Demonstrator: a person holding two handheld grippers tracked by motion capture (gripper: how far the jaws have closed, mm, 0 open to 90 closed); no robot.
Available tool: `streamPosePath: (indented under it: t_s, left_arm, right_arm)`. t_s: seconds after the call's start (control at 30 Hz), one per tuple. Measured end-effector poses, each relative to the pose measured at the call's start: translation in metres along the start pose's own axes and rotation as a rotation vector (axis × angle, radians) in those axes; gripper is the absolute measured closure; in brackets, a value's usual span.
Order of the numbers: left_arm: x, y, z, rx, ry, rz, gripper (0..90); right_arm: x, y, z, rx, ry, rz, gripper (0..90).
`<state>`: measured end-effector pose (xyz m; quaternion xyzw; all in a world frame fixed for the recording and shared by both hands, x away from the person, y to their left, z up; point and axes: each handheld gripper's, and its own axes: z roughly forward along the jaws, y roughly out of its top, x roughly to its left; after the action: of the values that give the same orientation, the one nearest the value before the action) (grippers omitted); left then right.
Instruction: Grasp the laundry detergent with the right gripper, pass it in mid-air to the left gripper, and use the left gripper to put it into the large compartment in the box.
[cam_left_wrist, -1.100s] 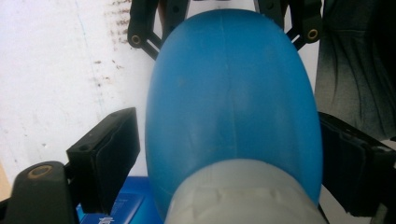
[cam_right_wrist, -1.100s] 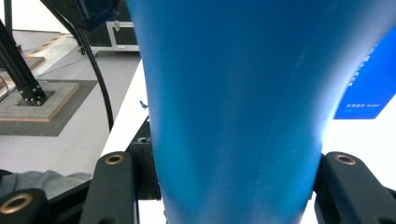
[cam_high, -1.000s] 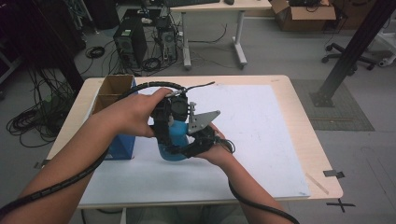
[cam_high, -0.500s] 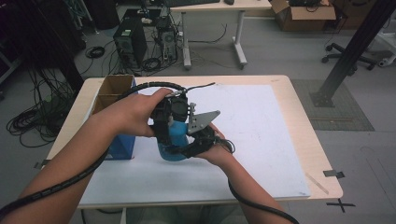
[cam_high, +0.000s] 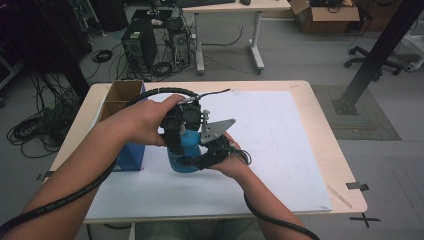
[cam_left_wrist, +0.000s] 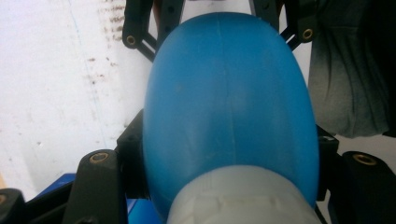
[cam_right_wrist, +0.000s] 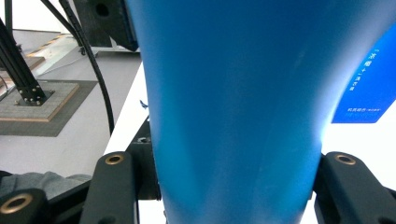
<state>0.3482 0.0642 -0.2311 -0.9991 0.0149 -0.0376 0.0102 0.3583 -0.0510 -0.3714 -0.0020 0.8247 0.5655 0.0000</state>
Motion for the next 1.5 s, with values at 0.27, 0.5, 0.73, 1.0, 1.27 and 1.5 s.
streamPosePath:
  t_s: [0.27,0.5,0.73,1.0,1.27,1.5]
  left_arm:
    - [-0.001,0.004,-0.002,0.036,0.017,0.006,38.1]
    - [-0.001,0.007,-0.006,0.047,0.017,-0.008,38.5]
    - [0.000,0.010,-0.008,0.055,0.018,-0.013,38.6]
    - [0.002,0.013,-0.009,0.058,0.019,-0.014,38.7]
    - [0.003,0.014,-0.007,0.050,0.005,-0.020,38.6]
    - [0.004,0.014,-0.008,0.049,0.004,-0.022,38.6]
  right_arm:
    - [0.000,0.000,-0.001,-0.010,-0.008,-0.003,44.7]
    - [0.000,0.001,-0.002,-0.024,-0.008,-0.006,44.3]
    - [-0.001,0.002,-0.004,-0.033,-0.003,-0.005,43.7]
    - [-0.003,0.002,-0.005,-0.040,-0.016,-0.008,42.0]
    - [-0.003,0.002,-0.005,-0.033,-0.018,-0.008,32.7]
    - [-0.005,0.001,-0.011,-0.048,-0.017,0.012,28.7]
